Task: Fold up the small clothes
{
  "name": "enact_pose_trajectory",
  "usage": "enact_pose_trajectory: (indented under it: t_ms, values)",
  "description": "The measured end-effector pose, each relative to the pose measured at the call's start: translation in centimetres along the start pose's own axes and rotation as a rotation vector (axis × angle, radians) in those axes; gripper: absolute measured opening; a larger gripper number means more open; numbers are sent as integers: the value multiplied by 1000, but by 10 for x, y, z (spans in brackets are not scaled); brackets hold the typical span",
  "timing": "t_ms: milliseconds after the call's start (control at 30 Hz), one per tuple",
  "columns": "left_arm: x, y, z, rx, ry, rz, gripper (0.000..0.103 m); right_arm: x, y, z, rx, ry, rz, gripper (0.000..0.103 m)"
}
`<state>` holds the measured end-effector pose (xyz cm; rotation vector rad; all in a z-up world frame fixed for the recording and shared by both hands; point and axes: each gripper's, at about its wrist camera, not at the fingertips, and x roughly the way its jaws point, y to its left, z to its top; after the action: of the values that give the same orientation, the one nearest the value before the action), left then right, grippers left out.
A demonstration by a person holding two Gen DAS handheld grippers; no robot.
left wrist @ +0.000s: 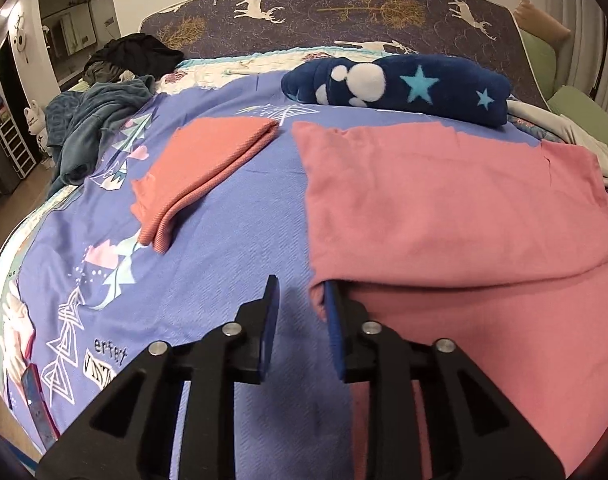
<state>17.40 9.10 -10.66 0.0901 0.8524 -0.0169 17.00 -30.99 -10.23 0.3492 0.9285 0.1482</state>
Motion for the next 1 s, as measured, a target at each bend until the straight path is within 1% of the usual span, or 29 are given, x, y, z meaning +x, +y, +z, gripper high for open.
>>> enact_pose_trajectory:
  t_ms: [33,100,200,267,333,400,433,500,567,600,633,667,700,733,767,800,833,867,900,933,967,1000]
  values:
    - [-6,2,0,-5,-7,-5,26,-6,-2,-2,-8,-13,8,66]
    - [-16,4,1,-13,-34,-16,26,-12,-1,-7,-41,-13,11,66]
    - [-31,7,10,-42,-76,-79,26,-14,6,-17,-106,17,32,66]
    - [-30,5,21,-41,-83,-94,26,-9,18,-23,-180,39,11,66]
    - [-19,-1,35,-34,-70,-89,26,-2,21,-23,-190,53,1,67]
    - [3,-5,50,-33,-31,-97,26,10,20,-16,-159,55,28,70]
    - [14,-7,56,-30,-15,-97,32,15,19,-13,-145,51,38,70]
    - [38,-11,67,-22,16,-57,37,23,18,-4,-121,46,60,69]
    - [60,-9,76,-43,52,-59,38,31,23,4,-132,51,81,25]
    - [67,-7,79,-70,64,-77,35,33,27,7,-142,61,77,5]
    - [71,-4,81,-99,72,-94,9,28,32,11,-151,30,71,5]
    - [72,-2,84,-116,70,-116,7,18,36,14,-162,-10,90,5]
    - [69,-1,83,-123,55,-112,7,8,40,17,-171,-48,116,5]
    - [66,-1,83,-121,31,-106,7,-5,44,23,-169,-86,143,5]
    - [64,-3,82,-102,5,-74,7,-10,45,27,-162,-94,142,6]
    - [65,-6,82,-85,-9,-32,5,-10,43,32,-155,-80,122,9]
    - [68,-8,82,-68,-19,25,3,-3,41,38,-143,-49,81,18]
    - [73,-8,81,-57,-22,72,3,7,37,43,-126,-26,32,24]
    - [76,-7,81,-61,-13,77,2,16,31,46,-106,-5,-16,30]
    - [79,-5,80,-70,-6,65,2,26,22,46,-73,25,-53,32]
    - [77,-4,81,-73,-12,60,2,31,15,45,-45,40,-52,32]
    - [74,-2,81,-72,-22,56,2,32,9,43,-23,45,-32,34]
